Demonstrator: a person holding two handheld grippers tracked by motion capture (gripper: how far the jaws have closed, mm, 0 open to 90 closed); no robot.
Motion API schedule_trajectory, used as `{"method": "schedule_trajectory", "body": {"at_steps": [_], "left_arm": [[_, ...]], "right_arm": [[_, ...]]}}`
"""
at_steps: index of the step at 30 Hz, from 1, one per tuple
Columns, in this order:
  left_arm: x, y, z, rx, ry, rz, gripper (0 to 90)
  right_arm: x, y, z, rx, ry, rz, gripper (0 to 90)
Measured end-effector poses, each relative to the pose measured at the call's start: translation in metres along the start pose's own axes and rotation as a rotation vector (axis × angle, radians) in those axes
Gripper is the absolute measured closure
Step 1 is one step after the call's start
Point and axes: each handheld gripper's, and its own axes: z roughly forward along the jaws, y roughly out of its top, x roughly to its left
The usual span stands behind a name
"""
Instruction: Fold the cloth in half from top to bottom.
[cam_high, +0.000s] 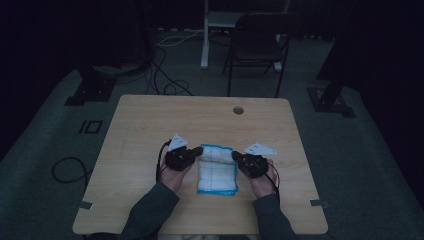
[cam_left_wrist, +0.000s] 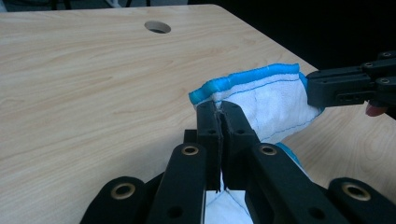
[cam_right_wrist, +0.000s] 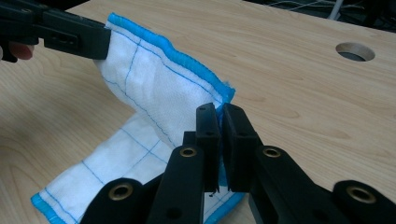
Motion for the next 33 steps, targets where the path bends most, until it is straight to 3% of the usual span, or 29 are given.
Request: {"method": "schedule_trajectory", "body": {"at_steps": [18,33], "left_arm": [[-0.003,-0.026,-0.003,0.02,-0.027,-0.045,87.9],[0.008,-0.014,-0.015,-0.035,0.0,-0.07,85.1]], "right_arm": [[0.006,-0.016,-0.002,0.015,0.009,0.006,86.5],[0.008,-0.024,-0.005,0.02,0.012,0.007,86.5]]}}
